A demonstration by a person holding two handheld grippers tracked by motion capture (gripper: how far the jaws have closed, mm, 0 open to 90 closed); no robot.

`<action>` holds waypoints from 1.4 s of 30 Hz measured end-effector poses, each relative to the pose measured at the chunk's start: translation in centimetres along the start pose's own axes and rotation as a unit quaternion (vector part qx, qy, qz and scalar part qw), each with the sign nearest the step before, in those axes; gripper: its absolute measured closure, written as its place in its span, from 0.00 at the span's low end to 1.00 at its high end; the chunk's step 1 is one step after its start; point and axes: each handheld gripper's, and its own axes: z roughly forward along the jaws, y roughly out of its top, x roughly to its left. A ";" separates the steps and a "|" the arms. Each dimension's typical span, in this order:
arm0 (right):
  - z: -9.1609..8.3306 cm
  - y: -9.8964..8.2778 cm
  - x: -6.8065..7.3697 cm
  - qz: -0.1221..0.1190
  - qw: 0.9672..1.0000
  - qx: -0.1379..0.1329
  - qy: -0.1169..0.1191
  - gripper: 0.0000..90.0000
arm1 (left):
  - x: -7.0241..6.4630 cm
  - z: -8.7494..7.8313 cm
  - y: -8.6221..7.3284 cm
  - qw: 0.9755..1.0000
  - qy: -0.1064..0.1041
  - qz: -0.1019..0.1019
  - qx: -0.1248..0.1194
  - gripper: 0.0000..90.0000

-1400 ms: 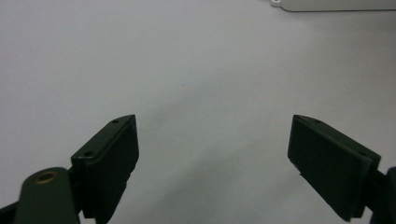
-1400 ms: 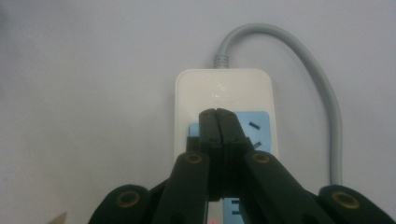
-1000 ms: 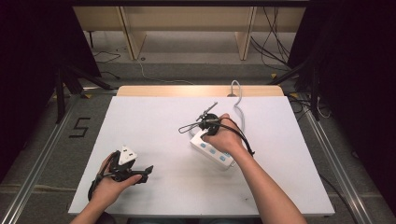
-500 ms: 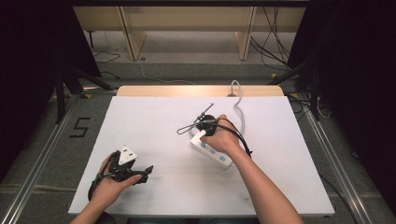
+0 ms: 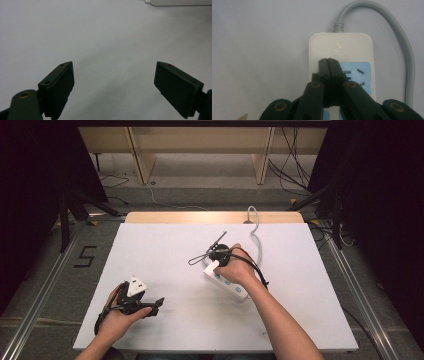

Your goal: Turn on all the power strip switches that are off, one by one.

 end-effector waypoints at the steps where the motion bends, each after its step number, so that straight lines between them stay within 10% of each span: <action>1: 0.0 0.0 0.0 0.000 1.000 0.001 0.000 1.00 | 0.0 0.0 0.0 1.000 0.000 0.000 0.000 0.18; 42: 0.5 0.9 0.6 -0.001 0.999 0.036 -0.027 1.00 | -0.1 0.0 0.0 1.000 -0.001 0.000 0.001 0.18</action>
